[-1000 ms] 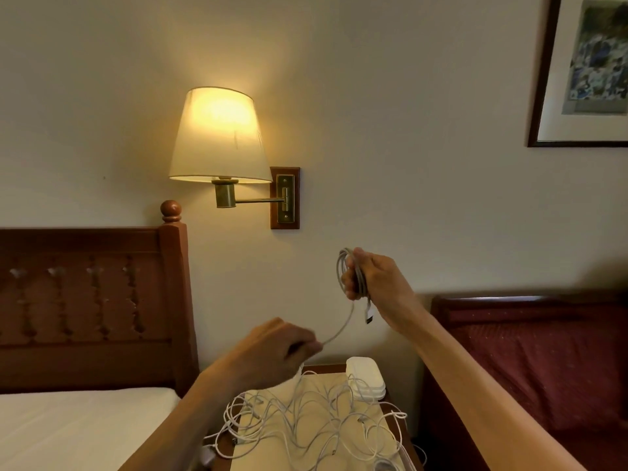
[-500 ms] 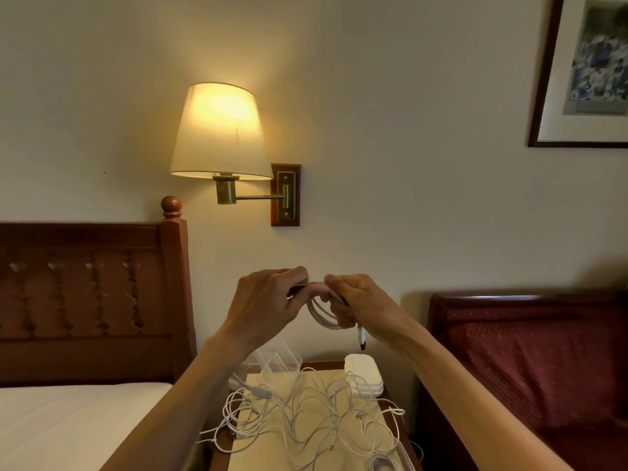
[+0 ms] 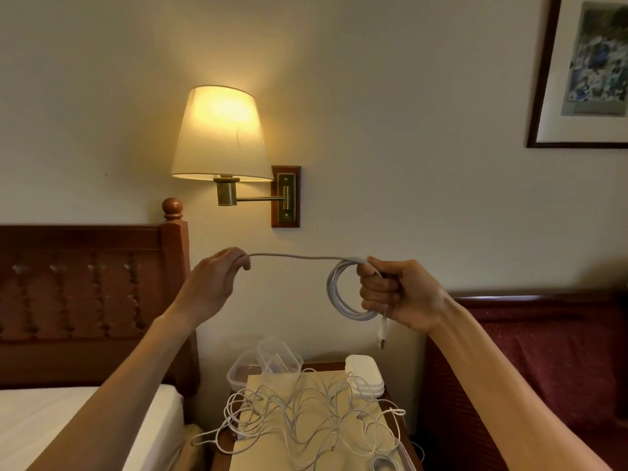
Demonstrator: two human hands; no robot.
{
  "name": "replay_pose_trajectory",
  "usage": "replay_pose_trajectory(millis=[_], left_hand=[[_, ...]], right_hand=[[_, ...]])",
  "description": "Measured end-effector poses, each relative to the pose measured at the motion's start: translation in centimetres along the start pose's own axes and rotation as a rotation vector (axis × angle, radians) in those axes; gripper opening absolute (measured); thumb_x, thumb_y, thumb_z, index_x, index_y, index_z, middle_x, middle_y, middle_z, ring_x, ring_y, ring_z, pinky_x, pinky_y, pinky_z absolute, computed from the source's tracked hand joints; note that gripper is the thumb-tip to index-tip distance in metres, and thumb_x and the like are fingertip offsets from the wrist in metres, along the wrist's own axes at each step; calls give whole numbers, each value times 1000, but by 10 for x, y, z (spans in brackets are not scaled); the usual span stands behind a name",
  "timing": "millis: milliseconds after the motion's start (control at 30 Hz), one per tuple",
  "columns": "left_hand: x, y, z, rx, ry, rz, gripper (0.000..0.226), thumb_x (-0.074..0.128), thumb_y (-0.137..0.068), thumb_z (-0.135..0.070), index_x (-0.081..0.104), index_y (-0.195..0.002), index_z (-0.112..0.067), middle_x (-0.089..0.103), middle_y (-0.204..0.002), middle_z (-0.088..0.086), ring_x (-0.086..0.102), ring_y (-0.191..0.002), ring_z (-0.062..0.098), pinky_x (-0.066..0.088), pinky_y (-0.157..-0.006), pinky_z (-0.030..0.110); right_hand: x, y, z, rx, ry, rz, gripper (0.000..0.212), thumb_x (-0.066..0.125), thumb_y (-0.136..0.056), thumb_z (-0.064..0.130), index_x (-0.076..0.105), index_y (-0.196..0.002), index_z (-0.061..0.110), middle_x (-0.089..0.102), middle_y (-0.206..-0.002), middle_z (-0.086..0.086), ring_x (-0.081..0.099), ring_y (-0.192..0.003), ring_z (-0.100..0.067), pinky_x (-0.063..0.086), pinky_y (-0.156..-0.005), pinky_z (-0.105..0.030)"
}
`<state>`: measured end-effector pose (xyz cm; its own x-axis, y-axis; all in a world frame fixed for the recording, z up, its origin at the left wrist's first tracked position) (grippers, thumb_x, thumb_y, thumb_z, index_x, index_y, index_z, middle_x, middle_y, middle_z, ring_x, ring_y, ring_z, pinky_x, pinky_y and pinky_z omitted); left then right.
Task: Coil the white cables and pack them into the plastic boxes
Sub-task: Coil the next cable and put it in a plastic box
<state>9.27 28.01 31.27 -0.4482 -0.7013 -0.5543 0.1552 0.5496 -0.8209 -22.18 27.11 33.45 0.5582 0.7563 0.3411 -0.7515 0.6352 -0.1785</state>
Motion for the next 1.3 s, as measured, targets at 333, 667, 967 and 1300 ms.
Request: replay_pose_trajectory(millis=[333, 667, 967, 1300], left_hand=[[18, 32, -125, -51, -35, 1141, 31, 42, -103, -28, 69, -98, -12, 64, -86, -5, 52, -71, 4, 40, -72, 18], [-13, -10, -131, 162, 64, 407, 26, 42, -100, -36, 64, -90, -26, 57, -78, -18, 52, -75, 4, 37, -68, 22], [-1, -2, -115, 416, -303, -34, 10, 67, -86, -14, 73, -93, -18, 60, -94, 4, 51, -86, 19, 48, -67, 32], [27, 12, -117, 6, 248, -141, 17, 58, -96, -15, 72, -106, -15, 71, -95, -4, 63, -84, 7, 52, -74, 18]], right_hand=[[13, -17, -15, -157, 403, -273, 35, 32, -106, 27, 55, -86, 11, 49, -62, 0, 45, -56, -13, 42, -62, -27], [27, -8, -20, -237, 861, -301, 38, 38, -104, 27, 65, -86, 8, 57, -58, -1, 52, -52, -13, 47, -60, -29], [33, -18, -25, -264, 979, -417, 40, 44, -103, 23, 71, -76, 9, 55, -50, 10, 46, -44, 1, 37, -50, -13], [40, -25, -16, -1, 687, -246, 46, 31, -104, 18, 51, -63, 12, 35, -48, 7, 27, -42, -6, 27, -43, -17]])
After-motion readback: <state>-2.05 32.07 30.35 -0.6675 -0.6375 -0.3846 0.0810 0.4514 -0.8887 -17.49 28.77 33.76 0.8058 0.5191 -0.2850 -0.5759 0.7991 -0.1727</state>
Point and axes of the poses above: each hand's wrist, its own y-axis away from the middle knuckle, its own x-axis out of the palm, z = x × y, the point moved 2 cm from there along -y, towards the middle knuckle
